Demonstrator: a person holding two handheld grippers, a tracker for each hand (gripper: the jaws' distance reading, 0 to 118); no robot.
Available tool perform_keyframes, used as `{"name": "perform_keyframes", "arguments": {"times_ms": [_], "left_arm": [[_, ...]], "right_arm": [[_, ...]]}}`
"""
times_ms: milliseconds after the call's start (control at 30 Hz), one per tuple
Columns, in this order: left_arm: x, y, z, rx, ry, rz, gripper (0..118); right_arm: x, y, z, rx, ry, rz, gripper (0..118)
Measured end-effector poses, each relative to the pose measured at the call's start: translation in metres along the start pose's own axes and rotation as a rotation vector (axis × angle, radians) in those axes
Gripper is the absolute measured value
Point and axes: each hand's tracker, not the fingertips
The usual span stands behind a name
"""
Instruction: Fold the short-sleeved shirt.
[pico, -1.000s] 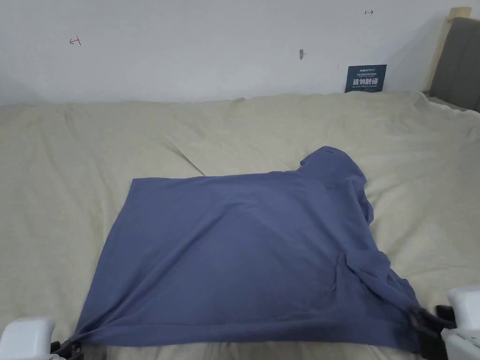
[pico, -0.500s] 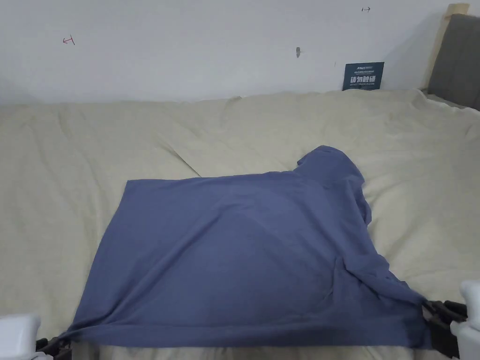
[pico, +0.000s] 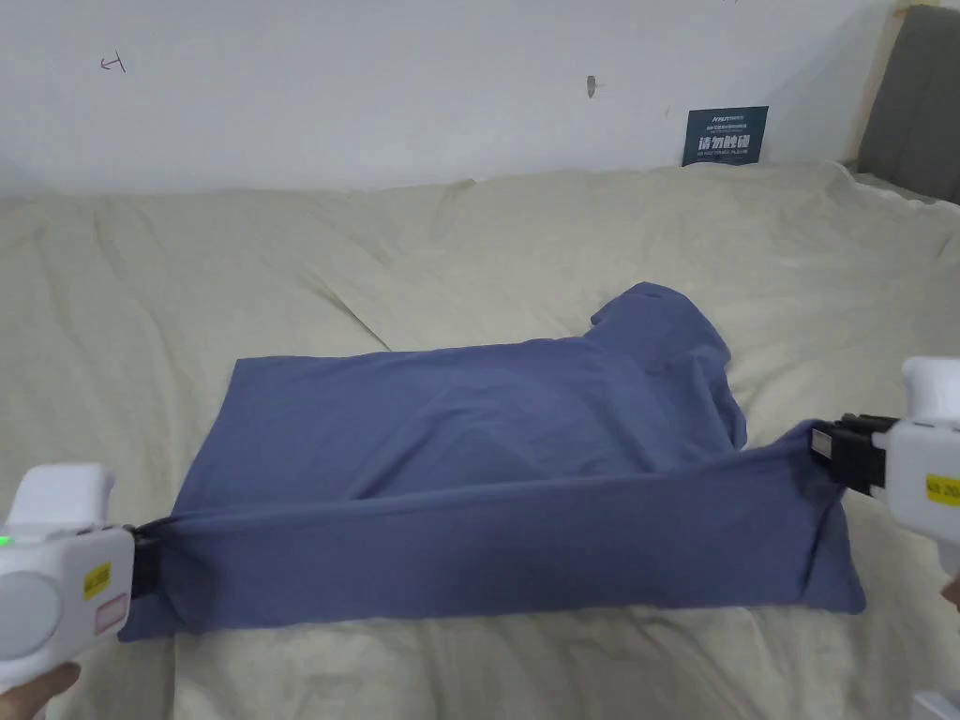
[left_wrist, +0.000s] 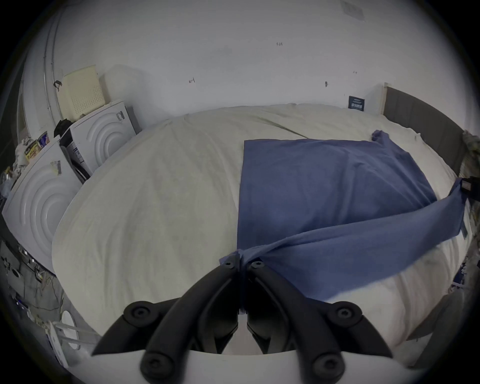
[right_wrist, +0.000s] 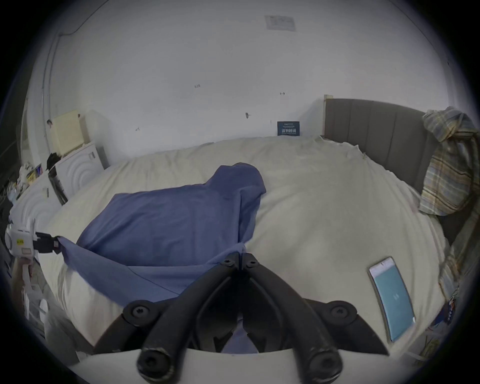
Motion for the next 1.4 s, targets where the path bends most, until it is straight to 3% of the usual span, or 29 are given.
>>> {"name": "perform_keyframes", "arguments": {"times_ms": [100,233,367,400,433,467,500,600,733,800,833,867,900,933,967,1033,1133,1267,1400], "left_arm": [[0.013,0.017,-0.034,-0.055,0.03,-0.102,3],[0.014,0.025,-0.065,-0.125,-0.011,-0.081,3],[0.004,0.031,-0.079,-0.129,-0.034,-0.073,13],[0.002,0.033,-0.077,-0.125,-0.017,-0.062,30],[-0.001,0.034,-0.075,-0.123,0.005,-0.054,68],[-0.005,0.033,-0.073,-0.123,0.002,-0.046,97],[-0.009,0.031,-0.067,-0.109,-0.021,-0.017,116],[-0.023,0.026,-0.04,-0.056,-0.106,0.066,118],[-0.024,0.007,0.005,-0.024,-0.071,0.064,118],[-0.022,-0.007,0.025,-0.02,-0.085,0.034,116],[-0.02,-0.015,0.035,-0.024,-0.087,0.032,105],[-0.018,-0.023,0.043,-0.015,-0.086,0.031,87],[-0.017,-0.03,0.049,-0.007,-0.094,0.033,61],[-0.017,-0.038,0.048,-0.004,-0.1,0.046,25],[-0.017,-0.045,0.048,-0.014,-0.116,0.055,6],[-0.015,-0.057,0.046,-0.067,-0.153,0.094,0],[-0.01,-0.062,0.04,-0.073,-0.127,0.041,0],[-0.015,-0.052,0.037,-0.047,-0.145,0.096,0],[-0.026,-0.032,0.017,-0.041,-0.124,0.068,1]], "right_arm": [[0.005,0.008,-0.043,-0.066,-0.002,-0.048,0],[0.001,0.002,-0.077,-0.137,-0.052,0.054,0],[0.004,-0.003,-0.094,-0.193,-0.083,0.016,10],[0.005,-0.004,-0.096,-0.194,-0.098,0.024,32],[0.005,-0.004,-0.096,-0.194,-0.114,0.03,69],[0.008,-0.004,-0.092,-0.189,-0.118,0.031,87],[0.009,-0.002,-0.085,-0.177,-0.119,0.027,90],[0.012,0.005,-0.057,-0.119,-0.07,0.025,89],[0.006,0.008,-0.007,-0.024,-0.02,0.042,89],[0.0,0.003,0.017,0.0,0.036,0.032,78],[-0.003,-0.001,0.028,-0.002,0.032,0.034,59],[-0.006,-0.007,0.035,0.002,0.036,0.038,34],[-0.01,-0.013,0.042,0.009,0.044,0.04,5],[-0.014,-0.02,0.048,0.019,0.038,0.033,0],[-0.019,-0.026,0.054,0.032,0.025,0.022,0],[-0.028,-0.035,0.058,-0.013,0.107,0.004,0],[-0.039,-0.044,0.056,-0.025,0.099,0.022,0],[-0.045,-0.046,0.048,-0.046,0.115,0.029,0],[-0.047,-0.047,0.041,-0.056,0.137,0.026,0]]}}
